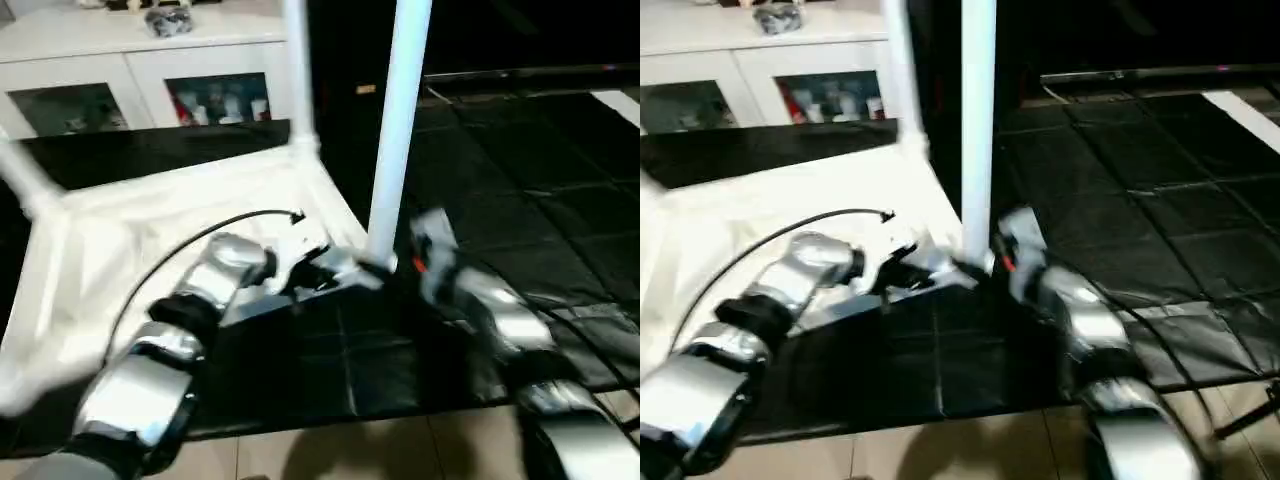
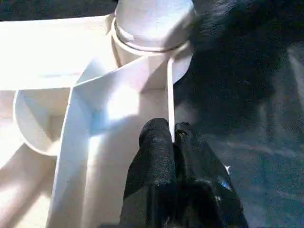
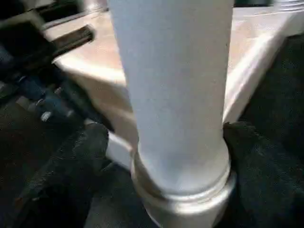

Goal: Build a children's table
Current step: Rotate leg to tighten

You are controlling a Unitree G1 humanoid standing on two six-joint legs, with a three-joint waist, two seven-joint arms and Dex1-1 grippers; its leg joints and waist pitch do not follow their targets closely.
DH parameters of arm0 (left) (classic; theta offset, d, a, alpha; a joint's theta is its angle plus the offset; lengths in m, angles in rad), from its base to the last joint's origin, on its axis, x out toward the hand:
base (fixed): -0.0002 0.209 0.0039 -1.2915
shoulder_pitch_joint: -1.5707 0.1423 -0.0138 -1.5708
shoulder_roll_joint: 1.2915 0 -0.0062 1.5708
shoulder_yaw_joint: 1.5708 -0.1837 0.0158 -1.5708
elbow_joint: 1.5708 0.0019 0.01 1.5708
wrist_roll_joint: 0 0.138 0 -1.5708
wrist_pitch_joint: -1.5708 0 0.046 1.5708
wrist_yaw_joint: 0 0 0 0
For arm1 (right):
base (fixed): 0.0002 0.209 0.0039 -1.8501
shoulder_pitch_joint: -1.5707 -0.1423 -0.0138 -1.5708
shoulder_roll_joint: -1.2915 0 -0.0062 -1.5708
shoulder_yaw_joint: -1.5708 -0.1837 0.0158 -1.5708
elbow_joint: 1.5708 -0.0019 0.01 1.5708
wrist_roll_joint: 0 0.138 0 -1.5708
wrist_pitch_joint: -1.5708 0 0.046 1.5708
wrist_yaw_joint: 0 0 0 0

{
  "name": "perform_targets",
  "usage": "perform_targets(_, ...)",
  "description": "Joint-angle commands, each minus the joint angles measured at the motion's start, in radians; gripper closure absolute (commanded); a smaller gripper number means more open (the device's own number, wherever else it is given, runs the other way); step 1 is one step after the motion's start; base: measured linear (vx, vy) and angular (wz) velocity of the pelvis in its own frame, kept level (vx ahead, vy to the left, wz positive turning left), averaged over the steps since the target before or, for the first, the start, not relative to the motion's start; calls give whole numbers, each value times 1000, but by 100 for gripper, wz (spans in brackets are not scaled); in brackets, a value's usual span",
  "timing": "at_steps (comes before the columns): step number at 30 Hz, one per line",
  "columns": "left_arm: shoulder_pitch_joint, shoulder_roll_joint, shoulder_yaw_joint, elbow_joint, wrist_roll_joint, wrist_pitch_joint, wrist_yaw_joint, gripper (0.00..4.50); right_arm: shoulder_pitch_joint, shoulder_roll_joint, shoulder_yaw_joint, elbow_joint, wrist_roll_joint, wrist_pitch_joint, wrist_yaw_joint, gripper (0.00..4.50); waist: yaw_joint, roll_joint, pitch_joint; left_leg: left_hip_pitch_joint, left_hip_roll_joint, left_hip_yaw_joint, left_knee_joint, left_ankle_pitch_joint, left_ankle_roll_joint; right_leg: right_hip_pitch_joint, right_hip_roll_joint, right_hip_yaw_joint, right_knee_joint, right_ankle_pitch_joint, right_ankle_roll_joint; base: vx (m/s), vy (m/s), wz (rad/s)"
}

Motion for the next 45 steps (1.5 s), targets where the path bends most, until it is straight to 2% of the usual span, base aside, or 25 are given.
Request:
perform_targets(1,17,22,-34,-30,8,-41,-100,450,8,-49,8,-55,26,21,113,3,4,-20,-72,2,31,-3,-56,-120,134,68,-72,63,-62,-230,-171,0,0,0)
perform_targets(6,27,45,-57,-40,9,-81,-183,450,19,-107,17,-99,47,44,209,3,7,-23,-73,-2,29,-3,-56,-108,132,68,-70,63,-60,-232,-161,0,0,0)
perform_targets(10,36,73,-95,-48,20,-142,-273,450,31,-176,66,-177,61,72,357,3,15,-27,-74,-2,30,-5,-54,-88,144,67,-69,62,-58,-227,-157,0,0,0)
perform_targets(13,40,81,-104,-55,20,-157,-304,450,28,-186,82,-189,62,90,397,3,17,-27,-72,-2,31,-4,-55,-95,138,64,-70,62,-60,-245,-154,0,0,0)
perform_targets(14,44,86,-113,-64,19,-169,-333,450,21,-189,99,-192,60,102,430,3,20,-33,-73,0,30,-3,-55,-98,136,65,-69,61,-61,-257,-152,0,0,0)
perform_targets(16,49,92,-124,-76,17,-182,-369,450,9,-183,122,-189,53,108,457,29,27,-28,-73,2,34,-3,-56,-96,131,61,-72,64,-62,-270,-149,0,0,0)
perform_targets(17,51,94,-130,-80,18,-189,-378,450,3,-178,131,-184,50,108,463,29,28,-33,-73,3,34,-3,-57,-93,127,60,-71,64,-62,-267,-149,0,0,0)
perform_targets(18,52,96,-133,-82,19,-194,-382,450,0,-175,135,-180,49,109,466,40,32,-30,-74,3,36,-5,-57,-89,123,60,-72,65,-58,-256,-153,0,0,0)
perform_targets(20,54,96,-138,-88,21,-200,-387,450,-13,-161,149,-162,40,103,468,49,32,-33,-74,4,37,-4,-58,-89,118,59,-72,66,-56,-247,-157,0,0,0)
perform_targets(22,55,96,-140,-93,22,-204,-389,450,-23,-148,160,-148,29,88,470,74,33,-30,-74,5,40,-5,-58,-90,112,58,-74,67,-55,-243,-160,0,0,0)
perform_targets(23,56,94,-140,-96,21,-203,-390,450,-29,-140,164,-139,25,86,473,77,33,-35,-73,3,38,-4,-58,-89,110,60,-74,67,-54,-242,-159,0,0,0)
perform_targets(24,56,94,-140,-96,21,-203,-390,450,-29,-140,164,-139,25,86,473,84,34,-32,-75,3,38,-4,-58,-86,108,60,-75,67,-53,-239,-160,0,0,0)
perform_targets(26,56,93,-140,-100,20,-201,-392,450,-36,-134,170,-132,26,93,478,111,34,-33,-75,3,38,-4,-57,-82,107,60,-74,67,-51,-225,-164,0,0,0)
perform_targets(29,57,94,-139,-102,18,-204,-396,450,-43,-129,179,-132,34,108,492,124,34,-35,-75,2,37,-4,-57,-81,112,62,-74,67,-50,-215,-164,0,0,0)
perform_targets(30,57,94,-139,-102,18,-204,-395,450,-45,-128,182,-130,36,113,499,147,33,-39,-75,2,37,-4,-57,-81,112,62,-73,68,-51,-218,-163,0,0,0)
perform_targets(36,56,92,-140,-102,17,-198,-386,450,-52,-118,190,-109,35,115,515,203,34,-36,-76,2,37,-4,-57,-75,108,62,-74,68,-50,-220,-161,0,0,0)
perform_targets(42,42,82,-128,-75,23,-186,-341,450,-42,-118,196,-116,31,120,526,234,36,-36,-76,2,37,-4,-56,-70,110,62,-73,68,-49,-210,-163,0,0,0)
perform_targets(44,32,74,-121,-58,25,-172,-314,450,-38,-116,199,-120,30,120,525,239,38,-27,-76,3,36,-4,-55,-78,106,62,-73,67,-51,-217,-162,0,0,0)
perform_targets(45,28,70,-117,-49,27,-165,-299,450,-34,-114,202,-123,31,119,523,241,39,-30,-75,4,35,-4,-55,-88,103,62,-72,66,-54,-225,-161,0,0,0)
